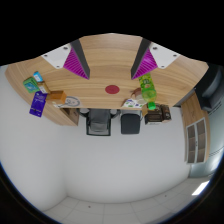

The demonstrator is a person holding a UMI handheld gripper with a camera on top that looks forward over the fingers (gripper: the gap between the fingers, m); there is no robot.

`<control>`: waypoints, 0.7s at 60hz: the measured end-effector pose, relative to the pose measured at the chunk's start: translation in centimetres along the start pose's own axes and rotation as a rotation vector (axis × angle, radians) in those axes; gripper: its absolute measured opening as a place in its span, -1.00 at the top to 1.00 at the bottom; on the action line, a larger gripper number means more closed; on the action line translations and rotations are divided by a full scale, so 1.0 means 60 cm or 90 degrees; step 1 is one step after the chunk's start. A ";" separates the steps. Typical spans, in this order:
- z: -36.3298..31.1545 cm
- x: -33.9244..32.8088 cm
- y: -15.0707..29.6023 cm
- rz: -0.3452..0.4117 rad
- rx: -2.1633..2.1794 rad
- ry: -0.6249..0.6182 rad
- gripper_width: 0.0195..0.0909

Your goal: Pour water

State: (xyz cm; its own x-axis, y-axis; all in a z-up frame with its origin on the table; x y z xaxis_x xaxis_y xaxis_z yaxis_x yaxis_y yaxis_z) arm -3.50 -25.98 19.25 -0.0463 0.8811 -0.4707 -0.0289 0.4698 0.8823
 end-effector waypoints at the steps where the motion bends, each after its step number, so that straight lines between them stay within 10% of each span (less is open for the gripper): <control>1: -0.010 0.004 -0.001 0.002 0.001 0.010 -0.84; 33: -0.262 0.288 -0.009 0.070 -0.024 -0.009 -0.85; 42: -0.263 0.337 -0.011 0.085 -0.012 -0.025 -0.44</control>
State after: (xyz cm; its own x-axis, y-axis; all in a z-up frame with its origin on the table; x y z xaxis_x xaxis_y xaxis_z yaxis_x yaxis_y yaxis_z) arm -20.15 -9.34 9.11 -0.0113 0.9372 -0.3485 -0.0434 0.3477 0.9366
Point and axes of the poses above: the point between the fingertips, and its own axes, seen from behind it with the camera up: z to the right, y up, x forward, the way the camera looks, the point moved 4 cm from there along -x, backward, against the way the camera looks, and after that the axes turned 5 degrees about -z, right-handed, at the moved point
